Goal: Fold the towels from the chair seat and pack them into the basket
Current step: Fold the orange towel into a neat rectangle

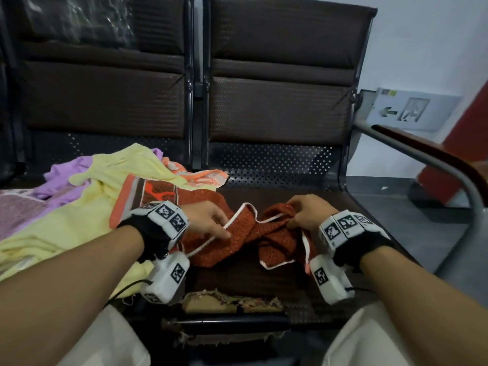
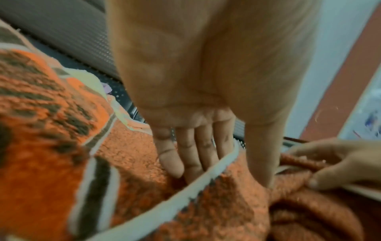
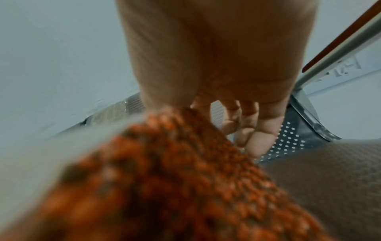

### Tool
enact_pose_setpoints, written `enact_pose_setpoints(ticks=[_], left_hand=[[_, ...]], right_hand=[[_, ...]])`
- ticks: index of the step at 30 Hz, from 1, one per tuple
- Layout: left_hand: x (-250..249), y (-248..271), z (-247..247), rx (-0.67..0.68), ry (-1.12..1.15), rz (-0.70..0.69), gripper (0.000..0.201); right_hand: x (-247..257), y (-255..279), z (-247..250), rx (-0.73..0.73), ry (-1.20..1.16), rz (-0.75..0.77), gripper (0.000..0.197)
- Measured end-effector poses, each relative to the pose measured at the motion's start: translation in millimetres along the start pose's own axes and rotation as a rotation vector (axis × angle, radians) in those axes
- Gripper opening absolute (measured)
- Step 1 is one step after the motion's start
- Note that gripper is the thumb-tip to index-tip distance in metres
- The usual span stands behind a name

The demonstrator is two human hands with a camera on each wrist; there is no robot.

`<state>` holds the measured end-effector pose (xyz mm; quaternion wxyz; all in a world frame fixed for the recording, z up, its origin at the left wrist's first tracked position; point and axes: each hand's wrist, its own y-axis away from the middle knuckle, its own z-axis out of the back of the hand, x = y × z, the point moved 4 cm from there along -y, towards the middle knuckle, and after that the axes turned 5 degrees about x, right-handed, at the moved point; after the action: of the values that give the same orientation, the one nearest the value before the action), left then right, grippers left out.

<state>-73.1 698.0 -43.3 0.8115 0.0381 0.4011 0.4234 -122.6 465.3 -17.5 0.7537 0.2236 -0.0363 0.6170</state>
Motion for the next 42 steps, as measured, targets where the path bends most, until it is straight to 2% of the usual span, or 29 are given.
enact_pose_setpoints(ticks=[4, 6, 7, 9, 11, 13, 16, 19, 21, 24, 26, 29, 31, 33, 37, 40, 42], left_hand=[[7, 2, -11, 0.133, -0.354, 0.044, 0.015], [6, 1, -12, 0.144, -0.504, 0.044, 0.018], [4, 1, -10, 0.109, -0.503, 0.034, 0.017], [-4, 3, 0, -0.027, -0.427, -0.02, 0.015], [-15, 6, 14, -0.199, -0.331, -0.121, 0.017], [-29, 12, 24, -0.311, -0.204, -0.276, 0.02], [-55, 25, 28, -0.3, 0.034, -0.508, 0.029], [-65, 31, 28, -0.217, 0.182, -0.576, 0.02], [-65, 31, 27, -0.188, 0.224, -0.56, 0.016], [-57, 31, 30, -0.219, 0.234, -0.521, 0.014], [-49, 31, 35, -0.294, 0.223, -0.47, 0.011], [-36, 33, 42, -0.363, 0.274, -0.422, 0.014], [-30, 34, 44, -0.371, 0.309, -0.394, 0.021], [-28, 34, 43, -0.36, 0.286, -0.363, 0.021], [-30, 29, 38, -0.353, 0.246, -0.309, 0.02], [-33, 29, 35, -0.348, 0.235, -0.277, 0.031], [-33, 29, 31, -0.31, 0.123, -0.237, 0.038]], right_hand=[[-9, 9, 2, 0.003, -0.052, -0.128, 0.055], [-8, 13, 3, 0.005, -0.056, -0.148, 0.044], [-7, 15, 6, -0.008, -0.06, -0.145, 0.036], [-5, 19, 12, -0.064, -0.062, -0.118, 0.028], [-3, 21, 17, -0.136, -0.063, -0.049, 0.031], [6, 23, 18, -0.199, -0.177, 0.108, 0.028], [29, 27, 13, -0.154, -0.417, 0.373, 0.037], [48, 27, 5, -0.045, -0.38, 0.467, 0.05], [56, 28, 1, 0.014, -0.337, 0.53, 0.044], [62, 26, 2, 0.036, -0.318, 0.534, 0.012], [62, 22, 5, 0.014, -0.322, 0.511, 0.014], [63, 16, 13, -0.126, -0.349, 0.505, 0.02], [60, 12, 22, -0.265, -0.455, 0.476, 0.029], [56, 8, 31, -0.388, -0.587, 0.449, 0.035], [53, 7, 42, -0.544, -0.755, 0.394, 0.038], [47, 8, 54, -0.683, -0.775, 0.346, 0.042], [40, 7, 61, -0.76, -0.803, 0.288, 0.044]])
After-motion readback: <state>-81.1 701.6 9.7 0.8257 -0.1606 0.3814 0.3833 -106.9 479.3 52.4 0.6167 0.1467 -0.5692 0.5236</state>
